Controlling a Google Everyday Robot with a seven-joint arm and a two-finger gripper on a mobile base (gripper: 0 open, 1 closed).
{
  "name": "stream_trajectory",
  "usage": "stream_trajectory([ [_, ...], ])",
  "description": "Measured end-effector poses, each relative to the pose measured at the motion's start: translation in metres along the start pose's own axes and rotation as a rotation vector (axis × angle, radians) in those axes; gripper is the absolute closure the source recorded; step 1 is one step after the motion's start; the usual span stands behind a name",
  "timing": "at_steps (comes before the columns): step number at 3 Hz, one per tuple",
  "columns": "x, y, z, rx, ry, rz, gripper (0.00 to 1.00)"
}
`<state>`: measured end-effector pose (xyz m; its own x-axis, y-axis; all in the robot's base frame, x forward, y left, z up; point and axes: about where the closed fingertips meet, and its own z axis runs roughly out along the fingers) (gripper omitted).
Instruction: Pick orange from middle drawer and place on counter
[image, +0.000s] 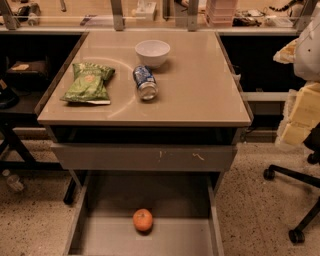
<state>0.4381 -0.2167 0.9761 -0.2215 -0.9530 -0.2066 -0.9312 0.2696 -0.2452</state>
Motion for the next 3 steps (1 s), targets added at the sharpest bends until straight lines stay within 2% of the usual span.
stream_trajectory([
  [1,-0.001,0.003,0.002,0.003,-0.005,-0.001,0.00],
  [2,-0.005,0.021,0.029,-0.015,-0.015,-0.013,0.00],
  [3,-0.014,0.048,0.084,-0.085,-0.054,-0.037,0.00],
])
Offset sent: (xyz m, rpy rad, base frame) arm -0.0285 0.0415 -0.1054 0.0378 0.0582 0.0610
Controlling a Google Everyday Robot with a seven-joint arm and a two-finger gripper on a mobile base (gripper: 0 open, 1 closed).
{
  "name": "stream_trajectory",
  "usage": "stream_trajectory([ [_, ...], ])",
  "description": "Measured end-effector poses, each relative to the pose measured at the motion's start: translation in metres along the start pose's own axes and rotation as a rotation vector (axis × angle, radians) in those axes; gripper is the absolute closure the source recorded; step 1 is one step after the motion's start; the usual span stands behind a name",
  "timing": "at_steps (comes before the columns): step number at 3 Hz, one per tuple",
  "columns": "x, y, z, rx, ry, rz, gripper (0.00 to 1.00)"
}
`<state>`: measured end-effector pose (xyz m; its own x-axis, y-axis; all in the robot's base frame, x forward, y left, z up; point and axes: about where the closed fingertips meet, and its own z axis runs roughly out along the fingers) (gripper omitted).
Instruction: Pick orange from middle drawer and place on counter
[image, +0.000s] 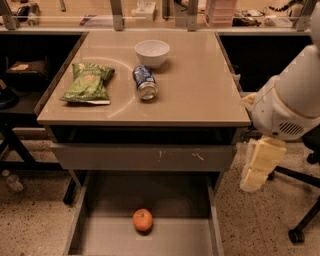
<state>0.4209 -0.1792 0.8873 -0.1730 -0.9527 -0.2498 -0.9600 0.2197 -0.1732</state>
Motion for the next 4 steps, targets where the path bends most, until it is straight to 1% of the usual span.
stream_trajectory([
  [1,-0.002,0.021,0.052,-0.089,-0.013,0.001,0.00],
  [2,-0.002,0.021,0.052,-0.089,-0.013,0.001,0.00],
  [3,-0.012,0.049,0.093,-0.190,-0.062,0.047,0.00],
  [4,-0.028,0.079,0.156,-0.279,-0.115,0.118,0.00],
])
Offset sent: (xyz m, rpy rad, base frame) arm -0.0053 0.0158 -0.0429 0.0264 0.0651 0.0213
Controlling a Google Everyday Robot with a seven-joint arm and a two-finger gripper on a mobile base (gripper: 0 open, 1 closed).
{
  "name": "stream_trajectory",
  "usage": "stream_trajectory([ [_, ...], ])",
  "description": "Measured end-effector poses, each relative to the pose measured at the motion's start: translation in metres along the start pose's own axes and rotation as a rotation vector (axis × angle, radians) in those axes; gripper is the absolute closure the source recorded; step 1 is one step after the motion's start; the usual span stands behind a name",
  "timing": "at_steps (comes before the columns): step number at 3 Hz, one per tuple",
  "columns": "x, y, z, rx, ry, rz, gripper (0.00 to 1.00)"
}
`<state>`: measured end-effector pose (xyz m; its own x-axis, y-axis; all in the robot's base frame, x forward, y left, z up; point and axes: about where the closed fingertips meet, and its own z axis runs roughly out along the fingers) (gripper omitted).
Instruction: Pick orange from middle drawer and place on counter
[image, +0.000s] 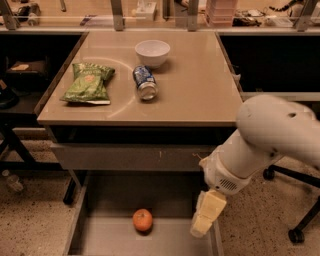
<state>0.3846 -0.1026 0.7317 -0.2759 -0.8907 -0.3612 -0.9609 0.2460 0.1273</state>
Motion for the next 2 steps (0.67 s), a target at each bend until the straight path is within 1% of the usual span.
stream_trajectory([
  [1,-0.0052,0.0032,0.0587,-0.023,-0.028,0.064,0.00],
  [2,-0.0071,-0.0011,0.0617,-0.001,-0.041,0.072,0.00],
])
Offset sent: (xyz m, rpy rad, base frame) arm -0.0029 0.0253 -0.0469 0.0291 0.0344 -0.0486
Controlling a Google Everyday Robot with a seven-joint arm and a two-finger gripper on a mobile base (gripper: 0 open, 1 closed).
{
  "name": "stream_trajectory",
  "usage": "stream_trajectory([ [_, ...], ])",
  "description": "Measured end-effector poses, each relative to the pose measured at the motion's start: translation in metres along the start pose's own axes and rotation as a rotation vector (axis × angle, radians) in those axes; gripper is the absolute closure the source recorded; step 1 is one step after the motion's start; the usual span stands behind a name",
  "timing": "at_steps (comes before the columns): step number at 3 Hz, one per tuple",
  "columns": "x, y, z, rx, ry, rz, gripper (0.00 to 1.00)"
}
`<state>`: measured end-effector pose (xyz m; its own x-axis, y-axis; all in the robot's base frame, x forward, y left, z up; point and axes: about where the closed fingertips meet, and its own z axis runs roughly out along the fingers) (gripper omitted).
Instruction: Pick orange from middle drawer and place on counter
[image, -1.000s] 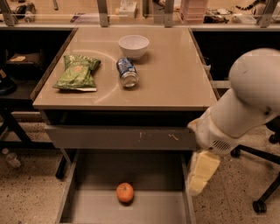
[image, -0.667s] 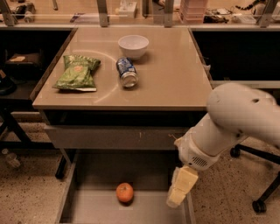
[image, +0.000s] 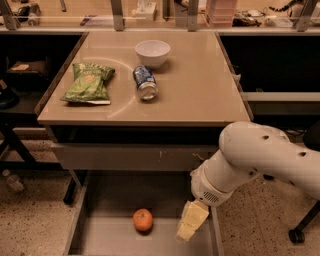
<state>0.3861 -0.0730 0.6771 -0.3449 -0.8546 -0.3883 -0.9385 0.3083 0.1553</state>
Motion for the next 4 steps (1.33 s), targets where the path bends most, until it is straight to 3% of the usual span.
stream_trajectory([
  [1,0.000,0.007,0.006,0.003,-0.017,-0.021,0.00],
  [2,-0.013,0.007,0.045,-0.024,-0.103,0.015,0.00],
  [3,-0.036,-0.009,0.081,0.004,-0.185,0.016,0.00],
  [4,-0.050,-0.022,0.116,0.025,-0.216,0.000,0.00],
])
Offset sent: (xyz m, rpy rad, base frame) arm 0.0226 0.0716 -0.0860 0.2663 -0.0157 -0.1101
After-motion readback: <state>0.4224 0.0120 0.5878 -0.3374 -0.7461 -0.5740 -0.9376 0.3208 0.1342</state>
